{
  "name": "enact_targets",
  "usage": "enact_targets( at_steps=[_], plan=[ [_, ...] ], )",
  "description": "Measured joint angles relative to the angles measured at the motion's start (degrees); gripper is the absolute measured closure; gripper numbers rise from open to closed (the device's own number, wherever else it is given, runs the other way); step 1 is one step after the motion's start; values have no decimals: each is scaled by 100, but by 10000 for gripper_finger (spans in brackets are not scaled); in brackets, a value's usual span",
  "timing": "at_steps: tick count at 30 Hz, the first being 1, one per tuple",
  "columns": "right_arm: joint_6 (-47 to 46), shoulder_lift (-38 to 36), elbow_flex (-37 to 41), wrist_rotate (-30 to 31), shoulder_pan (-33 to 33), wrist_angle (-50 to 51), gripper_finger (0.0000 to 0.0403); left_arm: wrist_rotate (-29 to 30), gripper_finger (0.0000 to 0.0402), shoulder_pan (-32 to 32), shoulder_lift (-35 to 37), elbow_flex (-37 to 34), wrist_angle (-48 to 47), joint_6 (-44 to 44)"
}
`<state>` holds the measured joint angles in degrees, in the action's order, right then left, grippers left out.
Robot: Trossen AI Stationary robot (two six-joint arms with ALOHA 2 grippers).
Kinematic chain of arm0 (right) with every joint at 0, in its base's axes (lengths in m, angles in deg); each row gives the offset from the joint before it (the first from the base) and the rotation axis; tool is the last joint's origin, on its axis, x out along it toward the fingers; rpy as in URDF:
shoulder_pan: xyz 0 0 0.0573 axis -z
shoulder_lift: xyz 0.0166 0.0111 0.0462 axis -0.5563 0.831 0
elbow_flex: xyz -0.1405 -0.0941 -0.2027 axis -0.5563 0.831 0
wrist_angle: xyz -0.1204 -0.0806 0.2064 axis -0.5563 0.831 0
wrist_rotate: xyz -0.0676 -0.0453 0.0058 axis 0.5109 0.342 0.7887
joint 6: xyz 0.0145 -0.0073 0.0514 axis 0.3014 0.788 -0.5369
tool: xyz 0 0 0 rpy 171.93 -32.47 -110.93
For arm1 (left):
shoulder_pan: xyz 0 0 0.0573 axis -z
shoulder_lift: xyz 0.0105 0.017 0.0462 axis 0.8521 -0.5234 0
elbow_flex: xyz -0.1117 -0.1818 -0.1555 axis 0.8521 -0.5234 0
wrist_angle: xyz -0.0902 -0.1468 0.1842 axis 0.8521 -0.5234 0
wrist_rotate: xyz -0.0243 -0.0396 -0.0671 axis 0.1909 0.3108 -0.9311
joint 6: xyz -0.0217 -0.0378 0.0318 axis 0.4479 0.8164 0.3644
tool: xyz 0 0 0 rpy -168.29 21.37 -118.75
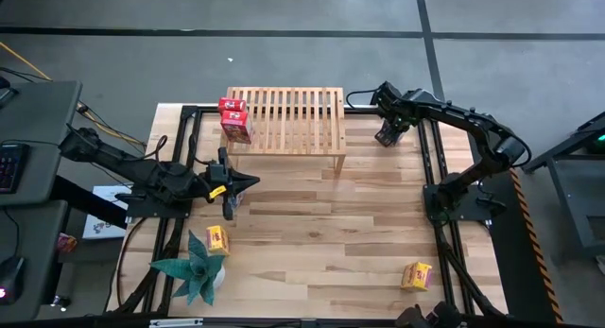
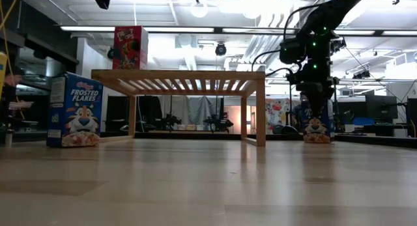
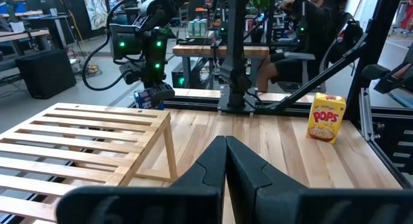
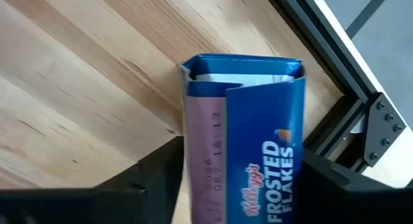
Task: Stack cereal on shelf
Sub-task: Put the right blue cereal box on the shelf
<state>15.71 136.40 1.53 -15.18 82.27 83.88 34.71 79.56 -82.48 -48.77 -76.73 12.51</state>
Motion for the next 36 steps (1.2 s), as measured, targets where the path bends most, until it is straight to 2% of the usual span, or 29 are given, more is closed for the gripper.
enact_targets(
  at_steps=[5,10,12,17,20,22,26,29,33,36],
  plan=[
    [29,-9,-52,-82,-2,214,248,0,401,0,0,1,0,-5],
    [-159,-229,-554,-618,-188,1337,284,0,401,0,0,2,33,-90],
    [-395,-409,-806,-1082,-359,1809,287,1,401,0,0,2,66,-146],
    [-1119,-965,-1360,-2736,-1082,2726,287,0,401,0,0,2,79,-146],
    [-1603,-1313,-1577,-3395,-1790,2763,288,0,401,0,0,2,85,-120],
    [-1926,-1493,-1695,-3562,-2382,2480,288,0,401,0,0,2,89,-105],
    [-2215,-1630,-1914,-3178,-3682,783,288,1,401,0,0,2,162,-172],
    [-2050,-1391,-2312,-2216,-4375,-151,288,1,401,0,2,4,355,-305],
    [-1370,-598,-3409,-879,-4759,-27,288,4,402,0,2,7,619,-442],
    [-825,224,-4436,-299,-4809,434,288,58,401,0,1,7,787,-619]
  ],
)
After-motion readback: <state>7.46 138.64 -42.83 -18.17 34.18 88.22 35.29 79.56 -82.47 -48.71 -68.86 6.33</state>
